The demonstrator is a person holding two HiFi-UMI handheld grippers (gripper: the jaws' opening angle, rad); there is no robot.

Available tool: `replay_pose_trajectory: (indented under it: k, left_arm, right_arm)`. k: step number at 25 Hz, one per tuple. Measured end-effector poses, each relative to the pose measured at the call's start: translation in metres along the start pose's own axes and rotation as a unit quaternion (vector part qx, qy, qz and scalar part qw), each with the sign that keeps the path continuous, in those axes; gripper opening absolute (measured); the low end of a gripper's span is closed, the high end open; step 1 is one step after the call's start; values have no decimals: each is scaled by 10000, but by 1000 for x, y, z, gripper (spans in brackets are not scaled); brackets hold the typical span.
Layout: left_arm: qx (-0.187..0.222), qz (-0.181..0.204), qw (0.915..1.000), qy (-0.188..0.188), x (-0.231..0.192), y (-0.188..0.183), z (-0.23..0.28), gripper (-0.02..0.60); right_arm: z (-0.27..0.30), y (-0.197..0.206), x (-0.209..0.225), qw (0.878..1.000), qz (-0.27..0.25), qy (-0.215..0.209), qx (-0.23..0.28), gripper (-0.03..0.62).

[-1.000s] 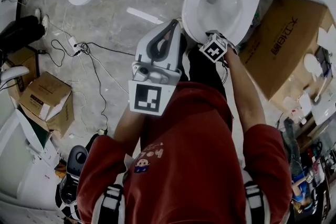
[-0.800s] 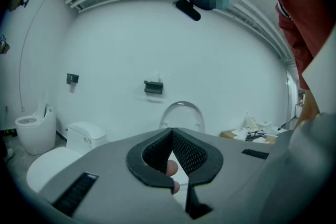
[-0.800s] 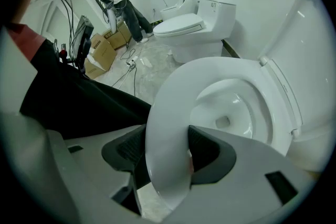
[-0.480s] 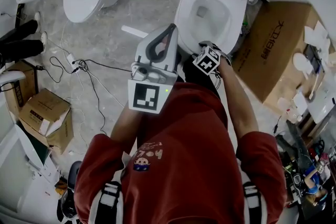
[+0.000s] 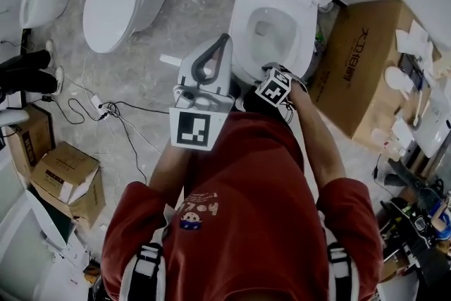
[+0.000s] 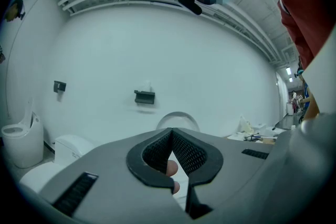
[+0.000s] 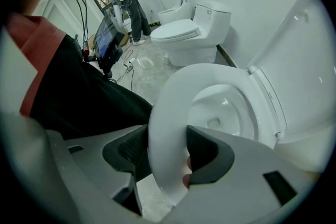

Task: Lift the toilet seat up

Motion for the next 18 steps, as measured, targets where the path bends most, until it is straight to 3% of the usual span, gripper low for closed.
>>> replay_pose_trajectory:
  k: [18]
  left_arm:
    - [253,112,9989,383,10,-19,16,9]
  right_arm:
    - [-63,-3,27,9998,22,-182,28,225]
Point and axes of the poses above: the fingertips, and each gripper's own axes: z forward along the fingers, x to its right, y out of its underside, the point moved 1 cm from there along -z, backward along the fingers, and after that the axes turned 15 degrees about -x, right-handed, at the moved point
